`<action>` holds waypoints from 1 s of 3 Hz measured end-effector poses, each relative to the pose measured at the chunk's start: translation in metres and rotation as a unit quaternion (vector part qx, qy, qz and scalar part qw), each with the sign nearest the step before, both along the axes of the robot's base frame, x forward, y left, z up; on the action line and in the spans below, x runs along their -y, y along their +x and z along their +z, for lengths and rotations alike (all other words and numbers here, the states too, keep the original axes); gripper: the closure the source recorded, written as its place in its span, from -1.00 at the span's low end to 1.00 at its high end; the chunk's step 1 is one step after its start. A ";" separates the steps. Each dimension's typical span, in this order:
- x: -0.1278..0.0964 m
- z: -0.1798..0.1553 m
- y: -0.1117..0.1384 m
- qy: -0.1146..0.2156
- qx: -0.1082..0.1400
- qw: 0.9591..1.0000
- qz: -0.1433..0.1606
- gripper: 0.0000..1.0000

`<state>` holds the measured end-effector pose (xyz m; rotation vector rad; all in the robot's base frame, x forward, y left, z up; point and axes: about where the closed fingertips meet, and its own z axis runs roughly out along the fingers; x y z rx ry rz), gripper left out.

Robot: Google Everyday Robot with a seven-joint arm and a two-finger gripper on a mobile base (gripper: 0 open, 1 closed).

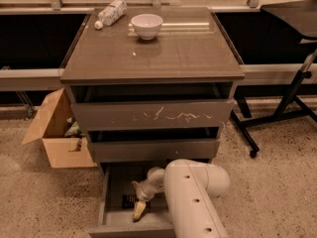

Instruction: Pick rxbar chocolate from bottom drawer and place on counter

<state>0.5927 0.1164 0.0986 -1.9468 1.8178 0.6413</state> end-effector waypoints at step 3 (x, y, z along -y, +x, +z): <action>-0.002 0.007 0.002 -0.007 0.006 1.000 0.000 0.43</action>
Offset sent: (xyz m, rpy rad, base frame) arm 0.0133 -0.0013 -0.0103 -0.0413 -0.0536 -0.0080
